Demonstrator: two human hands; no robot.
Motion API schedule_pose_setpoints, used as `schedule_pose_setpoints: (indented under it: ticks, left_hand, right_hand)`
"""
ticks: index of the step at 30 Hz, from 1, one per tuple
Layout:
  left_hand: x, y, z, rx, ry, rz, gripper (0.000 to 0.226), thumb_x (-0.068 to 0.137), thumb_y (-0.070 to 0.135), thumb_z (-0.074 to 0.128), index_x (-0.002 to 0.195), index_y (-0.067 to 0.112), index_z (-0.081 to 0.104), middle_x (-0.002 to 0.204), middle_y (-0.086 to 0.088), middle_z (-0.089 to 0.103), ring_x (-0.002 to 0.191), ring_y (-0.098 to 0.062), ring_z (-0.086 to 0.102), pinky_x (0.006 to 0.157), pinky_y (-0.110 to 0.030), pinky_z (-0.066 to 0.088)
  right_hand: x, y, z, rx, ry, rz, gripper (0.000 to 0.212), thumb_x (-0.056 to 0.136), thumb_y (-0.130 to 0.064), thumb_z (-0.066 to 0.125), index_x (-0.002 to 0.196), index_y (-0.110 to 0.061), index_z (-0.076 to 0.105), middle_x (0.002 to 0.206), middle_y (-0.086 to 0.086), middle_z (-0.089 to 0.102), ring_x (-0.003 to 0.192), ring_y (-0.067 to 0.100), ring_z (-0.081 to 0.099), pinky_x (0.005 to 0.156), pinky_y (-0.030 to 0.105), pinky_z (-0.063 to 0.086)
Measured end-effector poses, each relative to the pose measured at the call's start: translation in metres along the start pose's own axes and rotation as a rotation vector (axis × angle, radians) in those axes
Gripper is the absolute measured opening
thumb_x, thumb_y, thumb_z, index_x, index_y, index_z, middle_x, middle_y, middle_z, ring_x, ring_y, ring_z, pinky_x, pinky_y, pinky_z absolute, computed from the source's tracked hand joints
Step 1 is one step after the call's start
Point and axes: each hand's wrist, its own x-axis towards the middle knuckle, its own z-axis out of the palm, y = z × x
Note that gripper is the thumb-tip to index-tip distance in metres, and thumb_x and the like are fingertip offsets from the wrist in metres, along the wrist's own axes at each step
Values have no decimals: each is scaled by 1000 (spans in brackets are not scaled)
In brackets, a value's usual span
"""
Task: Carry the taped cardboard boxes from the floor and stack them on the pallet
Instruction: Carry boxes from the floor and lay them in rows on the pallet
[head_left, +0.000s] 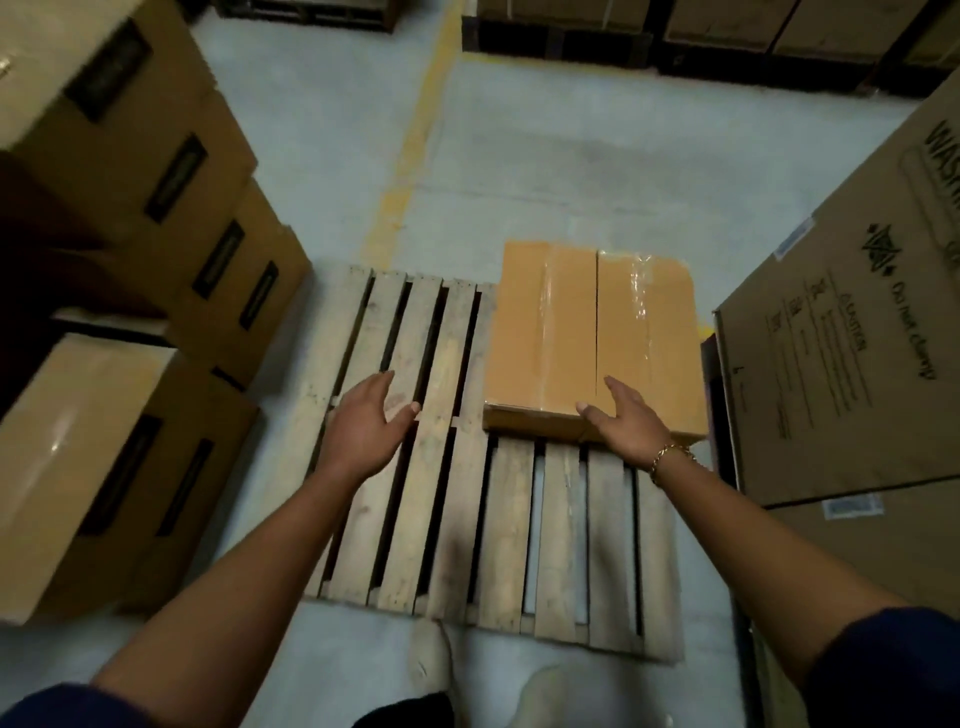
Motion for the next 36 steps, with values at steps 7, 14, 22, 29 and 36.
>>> schedule_pose_setpoints:
  ticks: [7, 14, 22, 29, 36]
  left_hand:
    - [-101, -27, -139, -28, 89, -71, 69, 100, 59, 49, 157, 23, 34, 162, -2, 35, 149, -23, 31, 117, -45, 26]
    - [-184, -142, -249, -77, 175, -219, 73, 98, 65, 44, 159, 26, 30, 164, -1, 32, 150, -24, 29, 119, -46, 27]
    - [-265, -305, -362, -66, 217, -277, 71, 99, 63, 45, 157, 25, 33, 160, -2, 38, 146, -25, 34, 116, -48, 31]
    - [-286, -398, -432, -97, 326, -358, 66, 100, 59, 46, 156, 25, 35, 161, -1, 37, 148, -23, 31, 116, -47, 27]
    - [-259, -490, -502, -124, 397, -461, 64, 100, 59, 46, 155, 28, 36, 160, 0, 36, 148, -23, 30, 119, -49, 28]
  right_hand:
    - [-112, -103, -2, 14, -83, -101, 78, 98, -61, 45, 160, -22, 19, 166, 3, 21, 149, 28, 28, 120, 46, 28]
    - [-178, -244, 72, 51, -127, -240, 75, 98, -56, 51, 159, -21, 26, 166, 4, 24, 149, 27, 31, 119, 42, 29]
    - [-241, -418, 193, 89, -207, -375, 75, 97, -58, 51, 159, -23, 26, 166, 1, 24, 151, 23, 25, 120, 41, 23]
    - [-268, -533, 274, 122, -340, -465, 77, 95, -60, 54, 158, -25, 27, 164, 3, 29, 148, 26, 32, 119, 48, 30]
    - [-254, -652, 348, 153, -486, -527, 71, 97, -52, 56, 157, -26, 27, 162, 3, 31, 146, 26, 34, 114, 46, 34]
